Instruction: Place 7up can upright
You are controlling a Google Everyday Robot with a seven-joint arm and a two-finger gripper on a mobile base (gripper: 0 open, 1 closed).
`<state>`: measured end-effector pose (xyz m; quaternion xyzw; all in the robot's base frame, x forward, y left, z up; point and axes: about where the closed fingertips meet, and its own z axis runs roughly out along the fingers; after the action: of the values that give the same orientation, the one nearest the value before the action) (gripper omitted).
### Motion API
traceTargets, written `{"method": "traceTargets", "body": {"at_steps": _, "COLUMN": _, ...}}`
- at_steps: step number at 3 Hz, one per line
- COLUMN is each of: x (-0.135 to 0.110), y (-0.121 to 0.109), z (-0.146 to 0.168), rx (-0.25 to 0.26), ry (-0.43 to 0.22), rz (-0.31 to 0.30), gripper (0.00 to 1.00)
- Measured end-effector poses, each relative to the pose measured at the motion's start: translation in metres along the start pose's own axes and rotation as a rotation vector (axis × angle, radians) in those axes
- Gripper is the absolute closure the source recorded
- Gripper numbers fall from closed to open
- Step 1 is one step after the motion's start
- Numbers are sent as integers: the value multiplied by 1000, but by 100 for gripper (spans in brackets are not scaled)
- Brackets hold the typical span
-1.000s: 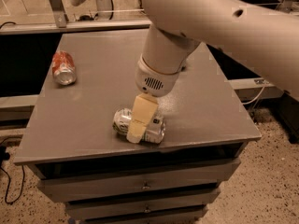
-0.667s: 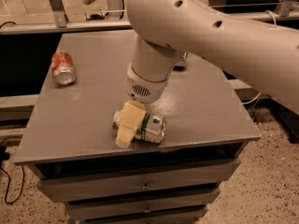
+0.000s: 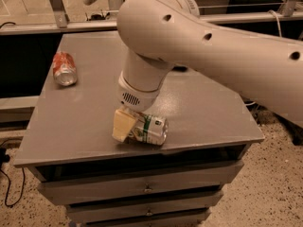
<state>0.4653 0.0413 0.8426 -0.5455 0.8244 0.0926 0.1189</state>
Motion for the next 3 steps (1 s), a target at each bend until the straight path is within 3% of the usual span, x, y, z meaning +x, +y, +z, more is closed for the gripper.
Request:
{"method": "traceTargets", "body": {"at_steps": 1, "x": -5, "y": -7, "z": -9, "rx": 29, "ry": -45, "rz": 17, "gripper": 64}}
{"method": "traceTargets", "body": {"at_steps": 2, "x": -10, "y": -16, "z": -24, "rx": 52, "ry": -134, "rz": 13, "gripper": 87}}
{"method": "traceTargets", "body": {"at_steps": 3, "x": -11, "y": -30, "z": -40, "rx": 60, "ry": -257, "rz": 2, "gripper": 100}}
